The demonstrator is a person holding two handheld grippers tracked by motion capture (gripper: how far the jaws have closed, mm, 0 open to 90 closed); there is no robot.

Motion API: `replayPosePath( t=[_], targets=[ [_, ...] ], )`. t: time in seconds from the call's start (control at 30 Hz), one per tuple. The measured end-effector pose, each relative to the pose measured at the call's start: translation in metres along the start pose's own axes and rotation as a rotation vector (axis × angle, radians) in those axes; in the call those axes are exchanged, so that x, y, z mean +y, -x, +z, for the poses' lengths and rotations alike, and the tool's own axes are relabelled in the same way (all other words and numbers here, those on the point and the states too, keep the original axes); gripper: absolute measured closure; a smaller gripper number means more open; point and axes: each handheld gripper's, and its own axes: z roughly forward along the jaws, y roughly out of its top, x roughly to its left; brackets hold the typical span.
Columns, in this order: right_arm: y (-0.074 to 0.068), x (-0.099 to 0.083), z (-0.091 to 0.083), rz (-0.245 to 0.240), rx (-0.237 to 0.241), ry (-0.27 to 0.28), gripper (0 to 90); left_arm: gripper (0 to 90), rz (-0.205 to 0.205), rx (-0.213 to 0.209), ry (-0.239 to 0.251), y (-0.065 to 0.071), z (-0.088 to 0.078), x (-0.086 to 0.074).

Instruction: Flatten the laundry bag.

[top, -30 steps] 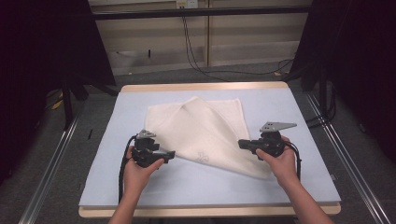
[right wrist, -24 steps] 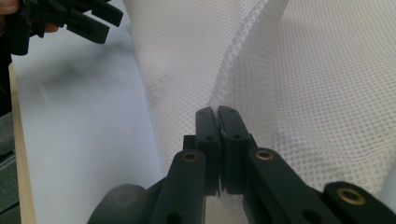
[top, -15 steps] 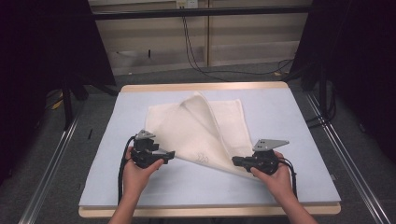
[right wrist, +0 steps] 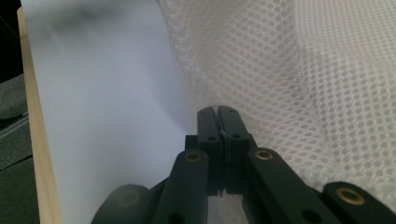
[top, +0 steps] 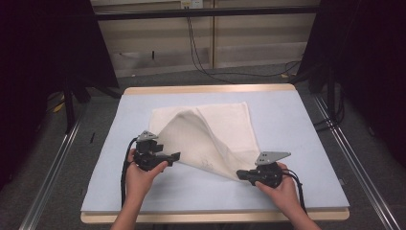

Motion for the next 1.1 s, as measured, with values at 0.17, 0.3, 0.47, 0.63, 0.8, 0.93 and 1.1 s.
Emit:
replayPosePath(
  t=[0.17,0.3,0.47,0.63,0.8,0.93,1.1],
  targets=[
    [0.0,-0.003,0.0,0.003,0.007,0.008,88.8,19.6,-0.018,0.004,0.021,-0.007,-0.006,0.003],
    [0.0,-0.003,0.0,0.004,0.006,0.006,88.9,19.5,-0.018,0.025,0.033,-0.013,-0.015,0.007],
    [-0.001,-0.004,0.0,0.0,0.007,0.005,88.9,19.2,-0.013,0.054,0.041,-0.02,-0.02,0.014],
    [0.0,-0.004,0.0,0.002,0.008,0.005,88.9,15.1,0.015,0.064,0.032,-0.028,-0.02,0.028],
    [0.0,-0.004,0.0,0.003,0.009,0.006,88.9,12.4,0.017,0.057,0.05,-0.033,-0.014,0.037],
    [0.001,-0.004,0.0,0.002,0.013,0.005,88.8,9.2,0.04,0.043,0.031,-0.036,-0.011,0.041],
    [0.001,-0.003,0.0,0.002,0.015,0.002,88.8,11.2,0.064,-0.04,0.014,-0.031,-0.005,0.044]
  ],
)
